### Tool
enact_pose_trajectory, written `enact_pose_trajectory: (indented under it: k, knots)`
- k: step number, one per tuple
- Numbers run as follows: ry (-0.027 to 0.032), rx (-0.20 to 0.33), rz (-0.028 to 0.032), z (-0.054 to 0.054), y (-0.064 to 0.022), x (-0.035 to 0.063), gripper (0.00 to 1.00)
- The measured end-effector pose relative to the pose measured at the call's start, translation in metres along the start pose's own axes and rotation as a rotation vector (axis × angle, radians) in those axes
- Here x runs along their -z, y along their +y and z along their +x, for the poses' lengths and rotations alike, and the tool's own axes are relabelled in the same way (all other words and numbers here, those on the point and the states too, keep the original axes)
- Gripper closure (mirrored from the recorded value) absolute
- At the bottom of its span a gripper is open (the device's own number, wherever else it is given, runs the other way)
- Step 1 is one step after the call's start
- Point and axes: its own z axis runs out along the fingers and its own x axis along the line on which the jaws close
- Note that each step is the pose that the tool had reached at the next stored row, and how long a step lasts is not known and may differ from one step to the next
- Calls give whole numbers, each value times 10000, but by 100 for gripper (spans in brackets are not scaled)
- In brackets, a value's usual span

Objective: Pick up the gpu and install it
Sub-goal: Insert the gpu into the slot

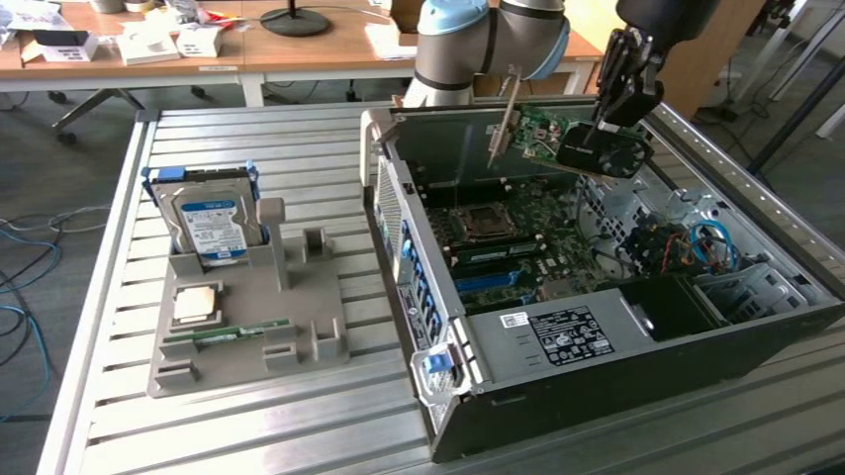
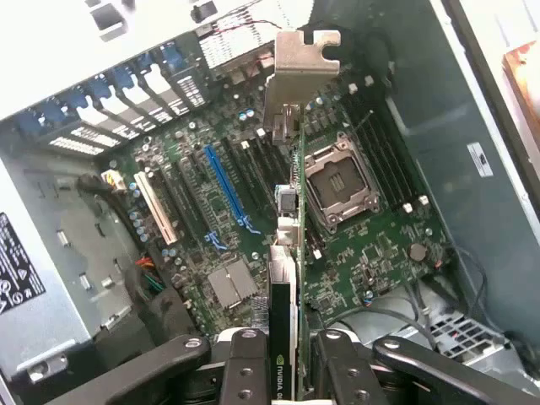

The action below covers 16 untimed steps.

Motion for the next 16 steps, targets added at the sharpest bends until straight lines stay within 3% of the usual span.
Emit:
enact_pose_trajectory:
  k: [11, 16]
  knots:
    - [3, 68, -1, 0, 0, 0, 73]
    - [19, 437, -9, 0, 0, 0, 73]
